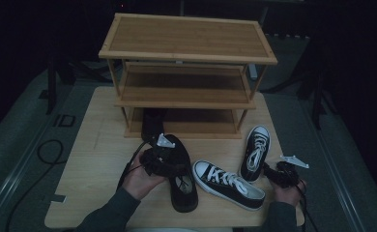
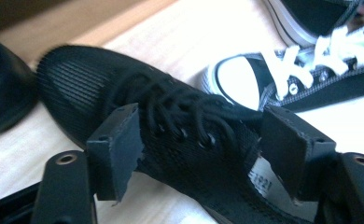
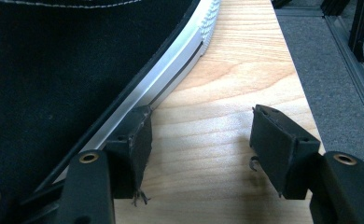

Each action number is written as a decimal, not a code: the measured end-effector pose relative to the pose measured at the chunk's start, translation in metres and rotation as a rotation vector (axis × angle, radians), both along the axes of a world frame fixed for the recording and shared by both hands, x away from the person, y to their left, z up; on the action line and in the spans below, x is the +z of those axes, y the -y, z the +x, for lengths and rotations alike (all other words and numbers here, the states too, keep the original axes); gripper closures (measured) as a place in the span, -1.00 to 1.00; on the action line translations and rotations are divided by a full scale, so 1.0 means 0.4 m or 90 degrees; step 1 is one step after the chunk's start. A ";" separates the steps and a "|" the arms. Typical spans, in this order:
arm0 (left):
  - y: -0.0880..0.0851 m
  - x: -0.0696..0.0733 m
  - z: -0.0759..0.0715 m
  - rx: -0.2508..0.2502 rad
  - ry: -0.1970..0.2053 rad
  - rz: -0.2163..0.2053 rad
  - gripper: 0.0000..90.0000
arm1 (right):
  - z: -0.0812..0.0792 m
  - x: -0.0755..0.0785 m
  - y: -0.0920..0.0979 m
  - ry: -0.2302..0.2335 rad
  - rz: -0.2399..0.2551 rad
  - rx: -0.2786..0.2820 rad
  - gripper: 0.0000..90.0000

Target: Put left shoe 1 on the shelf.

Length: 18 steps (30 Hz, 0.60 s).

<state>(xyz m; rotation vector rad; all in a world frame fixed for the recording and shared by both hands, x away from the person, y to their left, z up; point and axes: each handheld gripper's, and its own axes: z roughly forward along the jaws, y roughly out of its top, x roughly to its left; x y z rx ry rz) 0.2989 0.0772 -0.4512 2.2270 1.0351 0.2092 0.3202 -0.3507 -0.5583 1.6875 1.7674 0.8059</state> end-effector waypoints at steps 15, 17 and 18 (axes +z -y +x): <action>-0.052 0.009 -0.034 -0.008 0.004 0.051 0.79 | 0.000 0.000 0.000 0.000 0.000 0.000 -0.14; -0.075 0.010 -0.029 0.013 0.013 0.052 0.88 | 0.000 0.000 0.000 0.000 0.000 0.000 -0.14; -0.087 0.011 -0.025 0.021 0.011 0.048 0.90 | 0.000 0.000 0.000 0.000 0.000 0.000 -0.14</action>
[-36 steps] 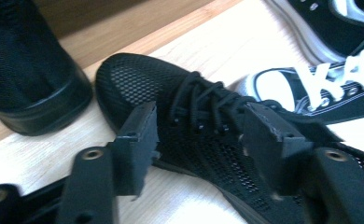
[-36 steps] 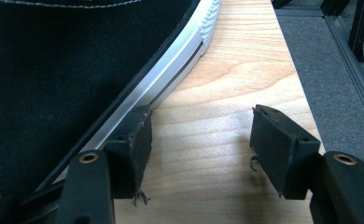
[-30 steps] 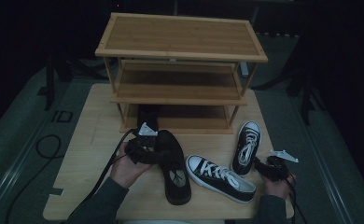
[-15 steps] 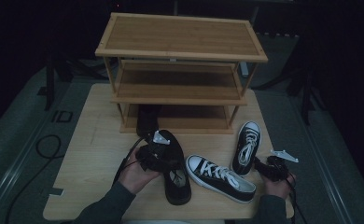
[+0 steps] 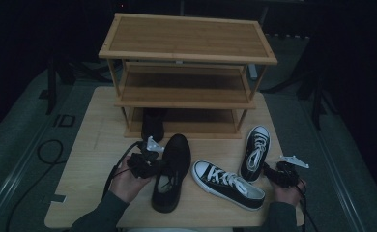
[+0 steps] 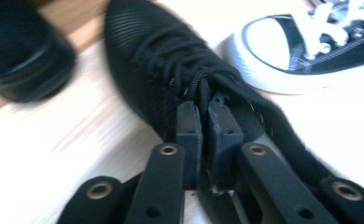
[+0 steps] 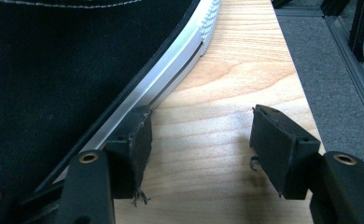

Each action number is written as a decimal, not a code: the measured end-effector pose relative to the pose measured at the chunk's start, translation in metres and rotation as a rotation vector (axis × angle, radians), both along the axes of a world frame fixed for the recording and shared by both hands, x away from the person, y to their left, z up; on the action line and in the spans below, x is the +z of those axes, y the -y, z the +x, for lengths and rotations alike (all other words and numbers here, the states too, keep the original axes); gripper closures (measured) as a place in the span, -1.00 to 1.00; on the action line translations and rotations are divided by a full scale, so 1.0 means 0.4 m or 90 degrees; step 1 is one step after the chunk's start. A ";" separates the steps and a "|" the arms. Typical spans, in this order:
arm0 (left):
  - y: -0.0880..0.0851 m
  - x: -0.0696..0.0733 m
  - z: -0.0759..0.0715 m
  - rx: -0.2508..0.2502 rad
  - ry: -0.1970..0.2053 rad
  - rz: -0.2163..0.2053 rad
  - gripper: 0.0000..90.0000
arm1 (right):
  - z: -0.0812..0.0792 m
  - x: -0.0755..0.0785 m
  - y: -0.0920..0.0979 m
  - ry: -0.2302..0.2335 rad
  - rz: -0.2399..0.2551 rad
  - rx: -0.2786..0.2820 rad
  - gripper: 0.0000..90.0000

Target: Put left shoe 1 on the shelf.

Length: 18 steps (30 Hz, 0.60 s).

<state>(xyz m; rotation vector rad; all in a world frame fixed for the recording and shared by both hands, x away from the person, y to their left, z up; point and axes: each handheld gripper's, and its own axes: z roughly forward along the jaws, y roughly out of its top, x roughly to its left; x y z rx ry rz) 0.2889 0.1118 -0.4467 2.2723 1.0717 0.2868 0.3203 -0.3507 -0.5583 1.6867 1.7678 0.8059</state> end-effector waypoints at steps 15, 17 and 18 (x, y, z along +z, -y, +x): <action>-0.009 -0.048 0.034 0.015 -0.019 0.047 0.69 | 0.000 0.000 0.000 0.000 0.000 0.000 -0.14; -0.005 -0.053 0.041 0.019 -0.023 0.039 0.68 | 0.000 0.000 0.000 0.000 0.000 0.000 -0.14; -0.004 -0.055 0.044 0.019 -0.024 0.041 0.68 | 0.000 0.000 0.000 0.000 0.000 0.000 -0.14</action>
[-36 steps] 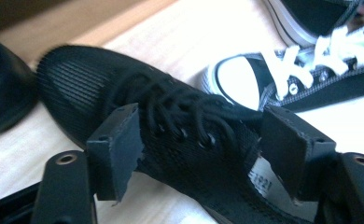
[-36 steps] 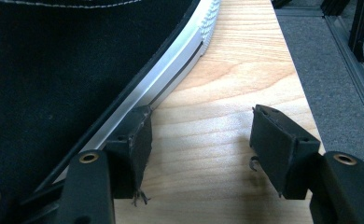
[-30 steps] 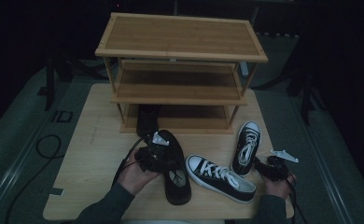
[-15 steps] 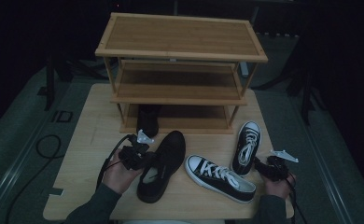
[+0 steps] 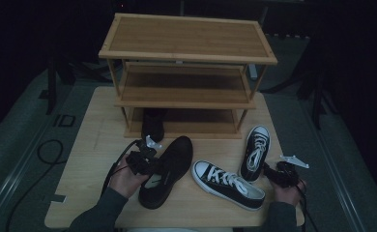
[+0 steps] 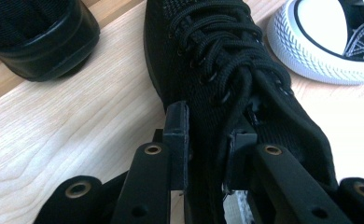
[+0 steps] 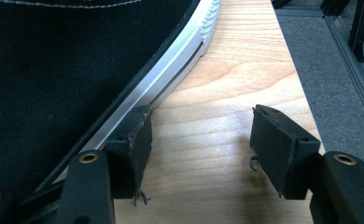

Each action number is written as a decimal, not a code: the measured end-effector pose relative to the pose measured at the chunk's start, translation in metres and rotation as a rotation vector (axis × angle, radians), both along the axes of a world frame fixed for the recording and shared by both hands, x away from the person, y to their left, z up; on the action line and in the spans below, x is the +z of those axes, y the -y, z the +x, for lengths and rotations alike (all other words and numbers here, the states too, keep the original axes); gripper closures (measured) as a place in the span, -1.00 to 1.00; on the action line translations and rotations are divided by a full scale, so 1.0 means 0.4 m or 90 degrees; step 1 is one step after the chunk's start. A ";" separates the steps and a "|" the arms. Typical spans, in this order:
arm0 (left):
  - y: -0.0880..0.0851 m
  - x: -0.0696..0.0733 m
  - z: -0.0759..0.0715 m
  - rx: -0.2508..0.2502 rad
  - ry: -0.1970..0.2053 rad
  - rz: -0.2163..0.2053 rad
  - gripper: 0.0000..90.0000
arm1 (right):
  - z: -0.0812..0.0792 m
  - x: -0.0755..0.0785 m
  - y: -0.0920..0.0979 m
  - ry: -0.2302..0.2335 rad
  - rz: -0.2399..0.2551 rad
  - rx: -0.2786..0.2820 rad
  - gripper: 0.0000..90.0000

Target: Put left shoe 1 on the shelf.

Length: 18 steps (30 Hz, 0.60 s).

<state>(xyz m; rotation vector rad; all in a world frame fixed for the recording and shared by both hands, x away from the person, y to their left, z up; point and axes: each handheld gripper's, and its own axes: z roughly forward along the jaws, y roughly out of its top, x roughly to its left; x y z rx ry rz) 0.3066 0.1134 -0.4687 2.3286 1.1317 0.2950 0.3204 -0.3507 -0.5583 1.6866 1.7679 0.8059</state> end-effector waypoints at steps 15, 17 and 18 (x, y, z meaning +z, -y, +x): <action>0.004 -0.003 0.049 0.056 -0.011 -0.077 0.93 | 0.000 0.000 0.000 0.000 0.000 0.001 -0.15; 0.010 0.000 0.059 0.056 -0.006 -0.081 0.94 | 0.000 0.000 0.000 0.000 0.000 0.000 -0.15; 0.014 0.002 0.064 0.054 -0.005 -0.082 0.94 | 0.000 0.000 0.000 0.000 0.000 0.001 -0.14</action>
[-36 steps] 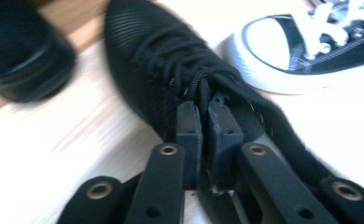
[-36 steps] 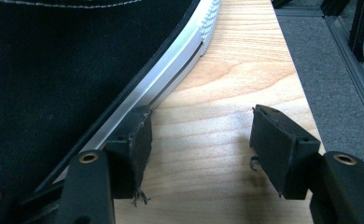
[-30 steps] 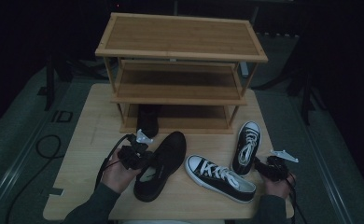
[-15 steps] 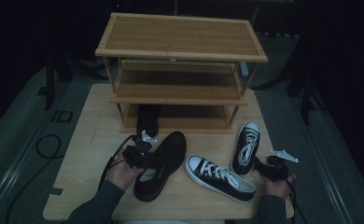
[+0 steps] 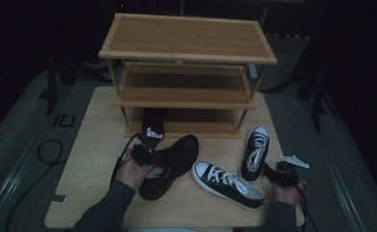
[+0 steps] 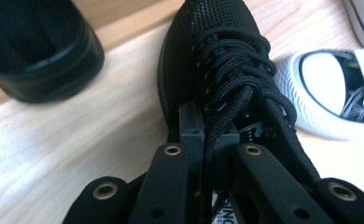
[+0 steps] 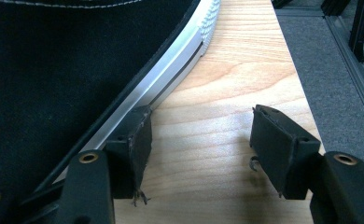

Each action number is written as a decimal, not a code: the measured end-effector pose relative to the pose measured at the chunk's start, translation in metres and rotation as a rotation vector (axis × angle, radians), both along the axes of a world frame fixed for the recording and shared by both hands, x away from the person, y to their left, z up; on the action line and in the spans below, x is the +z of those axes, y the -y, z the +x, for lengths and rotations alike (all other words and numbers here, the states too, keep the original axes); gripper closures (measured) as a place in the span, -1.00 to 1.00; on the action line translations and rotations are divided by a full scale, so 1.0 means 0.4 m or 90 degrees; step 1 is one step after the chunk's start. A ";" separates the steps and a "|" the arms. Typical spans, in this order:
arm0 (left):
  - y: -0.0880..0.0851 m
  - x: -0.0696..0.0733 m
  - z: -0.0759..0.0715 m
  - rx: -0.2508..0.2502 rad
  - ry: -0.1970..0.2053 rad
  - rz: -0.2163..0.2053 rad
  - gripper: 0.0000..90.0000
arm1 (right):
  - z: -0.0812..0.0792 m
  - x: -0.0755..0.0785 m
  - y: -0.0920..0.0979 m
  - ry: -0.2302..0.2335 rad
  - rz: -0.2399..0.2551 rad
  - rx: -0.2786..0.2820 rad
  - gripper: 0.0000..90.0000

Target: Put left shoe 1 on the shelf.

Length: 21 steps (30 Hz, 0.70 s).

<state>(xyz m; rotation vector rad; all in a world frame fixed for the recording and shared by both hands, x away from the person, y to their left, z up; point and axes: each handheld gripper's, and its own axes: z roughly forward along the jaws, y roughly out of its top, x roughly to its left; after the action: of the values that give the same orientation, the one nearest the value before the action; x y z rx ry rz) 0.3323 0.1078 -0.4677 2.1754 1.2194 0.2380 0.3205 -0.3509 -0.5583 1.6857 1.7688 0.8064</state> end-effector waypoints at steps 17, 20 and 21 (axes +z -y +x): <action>0.048 0.016 0.134 0.066 0.043 -0.010 0.94 | 0.000 0.000 0.000 0.000 0.000 0.000 -0.15; 0.049 0.013 0.162 0.092 0.051 -0.016 0.94 | 0.000 0.000 0.000 0.000 0.000 0.001 -0.15; 0.047 0.013 0.170 0.101 0.052 -0.019 0.94 | 0.001 0.000 0.000 0.000 0.000 0.001 -0.15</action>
<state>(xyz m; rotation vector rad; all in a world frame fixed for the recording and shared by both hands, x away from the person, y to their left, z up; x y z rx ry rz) 0.4003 0.0888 -0.4625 2.0253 1.3415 0.3698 0.3207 -0.3510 -0.5583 1.6854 1.7704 0.8070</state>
